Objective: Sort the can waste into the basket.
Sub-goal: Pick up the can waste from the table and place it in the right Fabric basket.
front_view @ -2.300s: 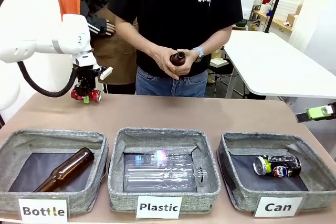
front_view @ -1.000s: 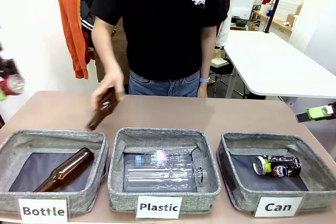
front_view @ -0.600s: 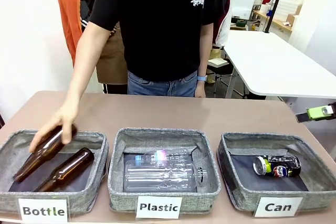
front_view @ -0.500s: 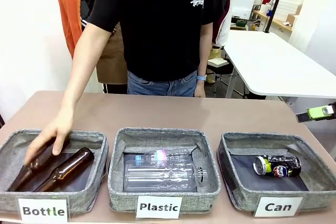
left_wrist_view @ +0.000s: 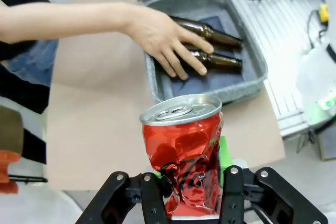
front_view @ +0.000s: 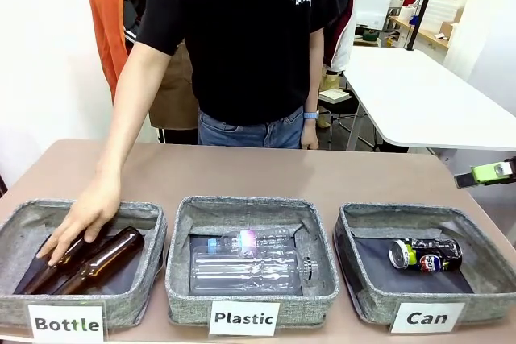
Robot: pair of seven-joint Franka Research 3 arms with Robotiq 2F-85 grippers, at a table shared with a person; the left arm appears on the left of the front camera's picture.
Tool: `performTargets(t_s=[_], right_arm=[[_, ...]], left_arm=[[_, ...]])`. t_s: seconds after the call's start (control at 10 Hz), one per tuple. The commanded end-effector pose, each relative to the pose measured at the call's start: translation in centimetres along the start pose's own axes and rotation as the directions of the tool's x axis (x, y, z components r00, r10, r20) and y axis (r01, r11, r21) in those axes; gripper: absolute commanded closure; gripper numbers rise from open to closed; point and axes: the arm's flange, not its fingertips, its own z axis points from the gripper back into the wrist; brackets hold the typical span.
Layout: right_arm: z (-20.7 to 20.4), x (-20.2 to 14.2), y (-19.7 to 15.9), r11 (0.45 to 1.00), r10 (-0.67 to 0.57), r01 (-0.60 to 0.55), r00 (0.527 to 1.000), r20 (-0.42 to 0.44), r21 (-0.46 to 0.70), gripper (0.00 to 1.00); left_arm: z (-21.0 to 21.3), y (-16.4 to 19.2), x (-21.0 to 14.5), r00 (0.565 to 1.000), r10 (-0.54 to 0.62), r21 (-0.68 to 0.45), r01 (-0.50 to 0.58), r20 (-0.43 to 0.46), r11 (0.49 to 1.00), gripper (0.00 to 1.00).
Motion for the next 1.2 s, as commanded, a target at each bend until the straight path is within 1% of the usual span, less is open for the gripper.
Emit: performTargets(t_s=[0.0, 0.1, 0.2, 0.3, 0.4, 0.5, 0.6, 0.7, 0.8, 0.9, 1.0, 1.1], right_arm=[[0.2, 0.0, 0.1, 1.000, 0.018, -0.018, 1.000, -0.005, 0.003, 0.00], [0.2, 0.0, 0.1, 1.000, 0.018, -0.018, 1.000, -0.005, 0.003, 0.00], [0.2, 0.0, 0.1, 1.000, 0.018, -0.018, 1.000, -0.005, 0.003, 0.00], [0.2, 0.0, 0.1, 1.000, 0.018, -0.018, 1.000, -0.005, 0.003, 0.00], [0.2, 0.0, 0.1, 1.000, 0.018, -0.018, 1.000, -0.005, 0.003, 0.00], [0.2, 0.0, 0.1, 1.000, 0.018, -0.018, 1.000, -0.005, 0.003, 0.00], [0.2, 0.0, 0.1, 1.000, 0.018, -0.018, 1.000, -0.005, 0.003, 0.00], [0.2, 0.0, 0.1, 1.000, 0.018, -0.018, 1.000, -0.005, 0.003, 0.00], [0.2, 0.0, 0.1, 1.000, 0.018, -0.018, 1.000, -0.005, 0.003, 0.00], [0.0, 0.0, 0.0, 1.000, 0.001, -0.001, 1.000, -0.001, 0.000, 0.00], [3.9, -0.2, 2.6, 0.996, -0.011, 0.014, 1.000, 0.028, -0.094, 0.00], [6.9, -0.9, 4.1, 0.989, -0.027, 0.031, 0.999, 0.033, -0.142, 0.00]], left_arm=[[-0.1, 1.5, 1.9, 0.998, 0.049, -0.001, -0.049, 0.042, 0.999, 0.88], [-1.6, 3.1, 4.4, 0.991, 0.127, -0.022, -0.126, 0.040, 0.992, 0.88], [-2.7, 3.9, 6.6, 0.992, 0.127, -0.032, -0.127, -0.015, 0.991, 0.88], [-3.6, 4.7, 8.6, 0.997, 0.077, -0.071, -0.077, 0.011, 0.995, 0.88], [-4.8, 6.2, 10.4, 0.999, 0.026, -0.121, -0.022, 0.025, 0.992, 0.88], [-6.3, 8.7, 12.7, 1.000, -0.031, -0.204, 0.031, 0.000, 0.978, 0.88], [-7.9, 11.4, 15.2, 0.995, -0.099, -0.284, 0.095, -0.002, 0.954, 0.88], [-10.0, 14.2, 18.4, 0.989, -0.146, -0.304, 0.133, -0.022, 0.944, 0.88], [-13.0, 17.2, 22.1, 0.988, -0.147, -0.349, 0.125, -0.037, 0.929, 0.88], [-16.6, 19.9, 26.1, 0.989, -0.140, -0.322, 0.117, -0.050, 0.940, 0.88], [-21.5, 22.2, 30.5, 0.993, -0.110, -0.324, 0.089, -0.046, 0.942, 0.88], [-25.7, 23.7, 34.3, 0.997, -0.075, -0.311, 0.064, -0.022, 0.948, 0.88]])
